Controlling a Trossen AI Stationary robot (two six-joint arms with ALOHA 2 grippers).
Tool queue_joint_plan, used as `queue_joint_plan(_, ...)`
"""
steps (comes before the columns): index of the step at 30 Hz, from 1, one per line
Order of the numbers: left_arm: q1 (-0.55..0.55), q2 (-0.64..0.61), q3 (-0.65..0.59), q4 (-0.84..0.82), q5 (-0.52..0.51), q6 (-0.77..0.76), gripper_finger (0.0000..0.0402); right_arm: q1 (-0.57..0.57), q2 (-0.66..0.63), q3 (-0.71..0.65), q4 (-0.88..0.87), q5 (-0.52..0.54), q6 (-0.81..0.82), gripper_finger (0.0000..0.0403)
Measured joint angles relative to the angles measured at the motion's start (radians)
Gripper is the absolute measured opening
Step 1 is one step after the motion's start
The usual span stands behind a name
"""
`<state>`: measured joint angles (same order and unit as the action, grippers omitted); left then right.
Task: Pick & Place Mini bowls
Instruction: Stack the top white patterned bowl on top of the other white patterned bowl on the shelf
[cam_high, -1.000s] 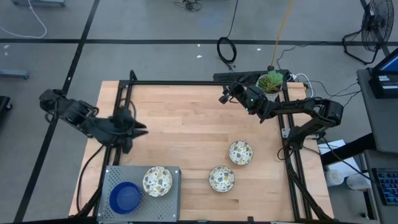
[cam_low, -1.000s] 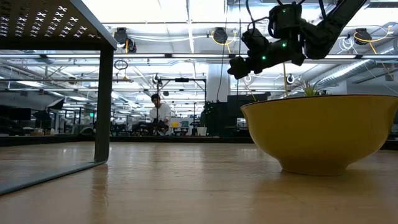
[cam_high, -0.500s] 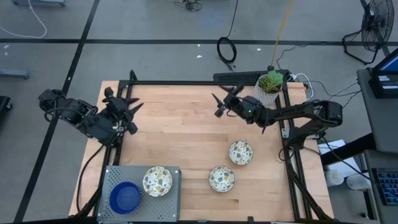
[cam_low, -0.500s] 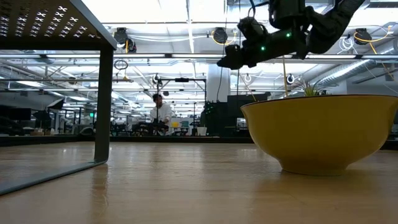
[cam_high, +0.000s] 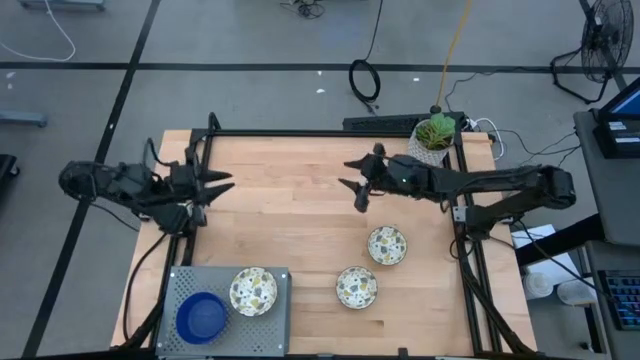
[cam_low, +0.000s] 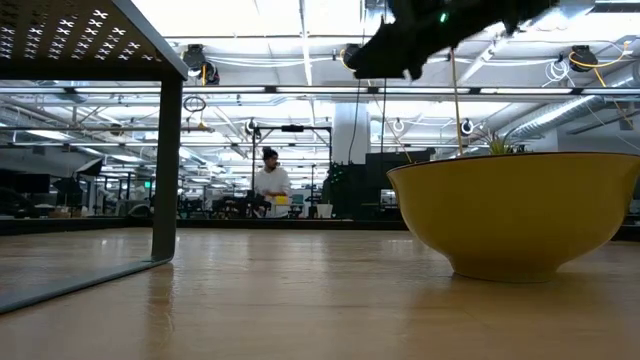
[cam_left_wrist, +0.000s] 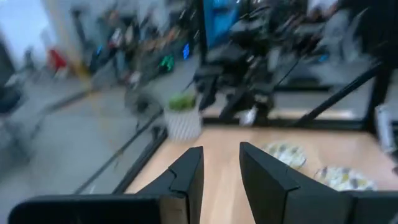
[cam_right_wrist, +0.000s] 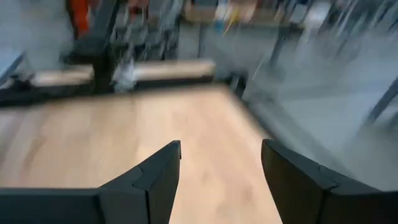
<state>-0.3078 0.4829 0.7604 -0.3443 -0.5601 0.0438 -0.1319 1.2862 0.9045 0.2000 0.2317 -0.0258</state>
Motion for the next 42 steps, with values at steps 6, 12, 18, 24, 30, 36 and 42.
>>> queue_joint_plan(6,0.162,-0.032,-0.109,0.109,0.103,0.035,0.0108,0.072,0.002,0.315,-0.727,0.002,0.217,0.021)
queue_joint_plan(12,0.366,-0.033,-0.208,0.26,0.433,0.02,0.0108,0.118,0.016,0.398,-1.118,0.002,0.473,0.021)
queue_joint_plan(18,0.523,-0.031,-0.271,0.331,0.428,-0.06,0.0108,0.173,0.014,0.304,-1.307,-0.001,0.647,0.021)
queue_joint_plan(24,0.564,-0.02,-0.292,0.352,0.429,-0.102,0.0108,0.222,0.012,0.152,-1.292,-0.038,0.692,0.021)
queue_joint_plan(30,0.565,-0.018,-0.292,0.35,0.429,-0.103,0.0108,0.232,0.011,0.038,-1.212,-0.117,0.699,0.021)
queue_joint_plan(36,0.565,-0.018,-0.292,0.349,0.429,-0.105,0.0108,0.232,0.011,-0.001,-1.151,-0.158,0.696,0.021)
queue_joint_plan(42,0.565,-0.018,-0.292,0.358,0.428,-0.069,0.0108,0.232,0.011,-0.001,-1.121,-0.185,0.71,0.021)
